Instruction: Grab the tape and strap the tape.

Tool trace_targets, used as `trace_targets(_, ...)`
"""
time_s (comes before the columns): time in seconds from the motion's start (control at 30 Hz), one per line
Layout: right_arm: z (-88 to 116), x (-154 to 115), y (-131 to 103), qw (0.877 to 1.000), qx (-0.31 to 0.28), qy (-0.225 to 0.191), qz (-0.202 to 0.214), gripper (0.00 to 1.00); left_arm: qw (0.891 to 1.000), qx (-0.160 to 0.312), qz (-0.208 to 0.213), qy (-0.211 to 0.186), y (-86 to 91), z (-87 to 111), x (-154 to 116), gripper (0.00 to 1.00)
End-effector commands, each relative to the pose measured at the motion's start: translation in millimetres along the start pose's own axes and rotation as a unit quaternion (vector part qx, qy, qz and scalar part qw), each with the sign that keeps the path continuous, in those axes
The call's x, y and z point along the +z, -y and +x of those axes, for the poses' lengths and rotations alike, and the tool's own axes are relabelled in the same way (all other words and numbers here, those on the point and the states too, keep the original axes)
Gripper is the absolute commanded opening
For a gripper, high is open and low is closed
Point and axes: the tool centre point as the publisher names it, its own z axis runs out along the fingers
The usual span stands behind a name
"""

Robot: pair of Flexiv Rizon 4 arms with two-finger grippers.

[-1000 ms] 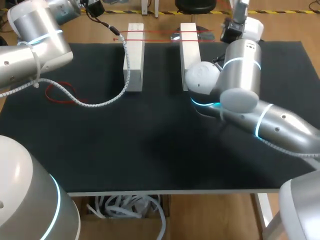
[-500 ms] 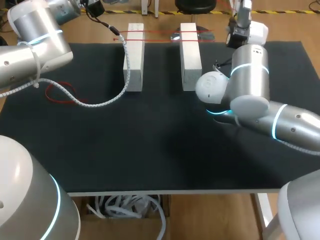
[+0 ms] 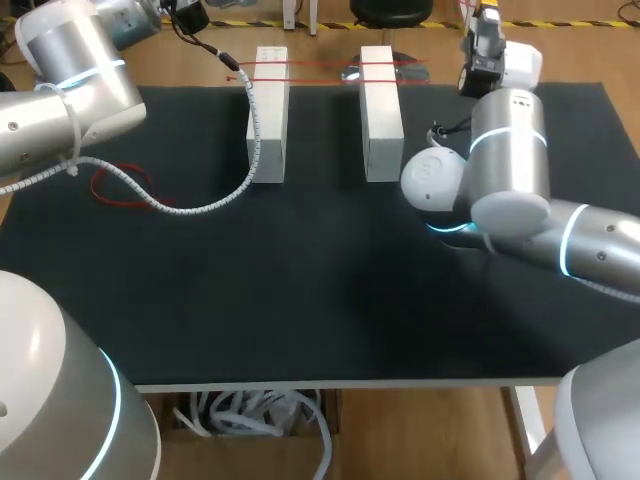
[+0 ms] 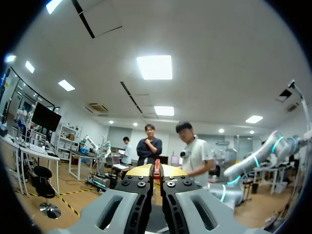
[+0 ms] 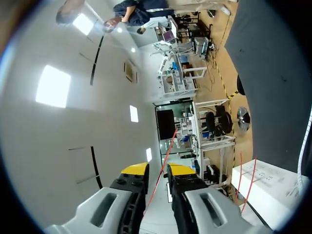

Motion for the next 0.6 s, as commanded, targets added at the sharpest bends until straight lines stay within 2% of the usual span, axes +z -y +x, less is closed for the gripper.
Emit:
trace_targets(0.03,1.0,-0.9,-1.2,1.0,-0.002,0.002,0.0,0.16,1.0,0.0,0.0,0.001,0.1,0.4,0.0,0.0)
trace_targets(0.3,0.4,-1.7,-0.5,1.0,-0.003,0.002,0.006,0.2,1.0,0.0,0.0,0.001,0.1,0.4,0.0,0.0)
trace_targets(0.37,0.6,-1.6,0.0,1.0,-0.004,-0.001,0.007,0.14,1.0,0.0,0.0,0.001,0.1,0.4,0.0,0.0)
trace_targets(0.43,0.8,-0.8,0.4,1.0,-0.005,-0.002,0.008,0.16,1.0,0.0,0.0,0.001,0.1,0.4,0.0,0.0)
trace_targets(0.53,2.0,0.9,2.1,1.0,-0.006,-0.006,0.01,0.1,1.0,0.0,0.0,0.001,0.1,0.4,0.0,0.0)
trace_targets(0.6,2.7,1.1,3.5,1.0,-0.006,-0.007,0.012,0.12,1.0,0.0,0.0,0.001,0.1,0.4,0.0,0.0)
